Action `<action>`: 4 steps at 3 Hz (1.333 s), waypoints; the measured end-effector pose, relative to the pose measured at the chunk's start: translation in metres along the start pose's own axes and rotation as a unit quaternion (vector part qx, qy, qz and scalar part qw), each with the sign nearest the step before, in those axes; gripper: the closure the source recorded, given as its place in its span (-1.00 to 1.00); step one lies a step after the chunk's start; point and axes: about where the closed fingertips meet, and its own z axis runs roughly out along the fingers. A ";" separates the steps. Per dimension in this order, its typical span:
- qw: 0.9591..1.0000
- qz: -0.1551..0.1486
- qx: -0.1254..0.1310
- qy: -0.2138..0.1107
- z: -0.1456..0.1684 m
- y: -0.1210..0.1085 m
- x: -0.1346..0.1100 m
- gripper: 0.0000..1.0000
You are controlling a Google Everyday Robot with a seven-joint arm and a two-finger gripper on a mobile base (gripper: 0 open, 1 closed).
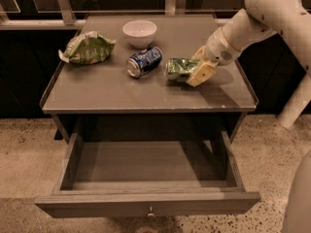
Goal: Place green can into top drawer
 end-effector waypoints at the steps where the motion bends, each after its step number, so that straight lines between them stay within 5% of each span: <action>1: 0.999 -0.015 -0.007 -0.032 -0.026 0.032 -0.003 1.00; 3: 0.998 0.027 -0.009 -0.058 -0.047 0.118 0.014 1.00; 4: 0.998 0.032 -0.016 -0.055 -0.043 0.124 0.020 1.00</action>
Offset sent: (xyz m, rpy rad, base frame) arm -0.1610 -0.0289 0.0199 0.1460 0.0167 -0.0418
